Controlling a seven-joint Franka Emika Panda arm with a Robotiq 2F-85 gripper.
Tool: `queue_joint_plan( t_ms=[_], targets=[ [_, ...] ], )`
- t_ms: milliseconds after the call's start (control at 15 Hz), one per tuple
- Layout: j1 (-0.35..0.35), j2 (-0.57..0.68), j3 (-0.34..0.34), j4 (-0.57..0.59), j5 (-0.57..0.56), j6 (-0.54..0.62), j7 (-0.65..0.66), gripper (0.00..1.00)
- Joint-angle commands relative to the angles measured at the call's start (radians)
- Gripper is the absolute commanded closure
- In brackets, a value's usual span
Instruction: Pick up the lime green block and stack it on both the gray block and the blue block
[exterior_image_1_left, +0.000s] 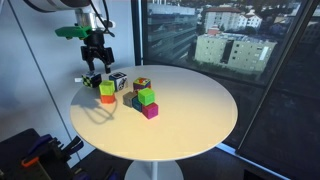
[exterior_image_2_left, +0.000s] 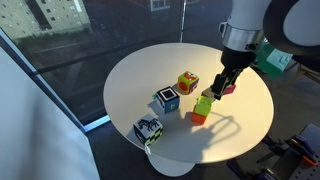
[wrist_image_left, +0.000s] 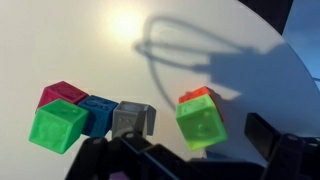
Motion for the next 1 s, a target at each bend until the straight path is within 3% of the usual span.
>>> queue_joint_plan(
  t_ms=[0,400,933],
  targets=[
    [0.007,0.032,-0.017,-0.012,-0.014,0.079,0.009,0.0],
    [0.023,0.089,-0.013,-0.029,-0.002,0.193,0.001,0.0],
    [0.039,0.148,-0.017,-0.014,-0.014,0.244,0.005,0.0]
  ],
)
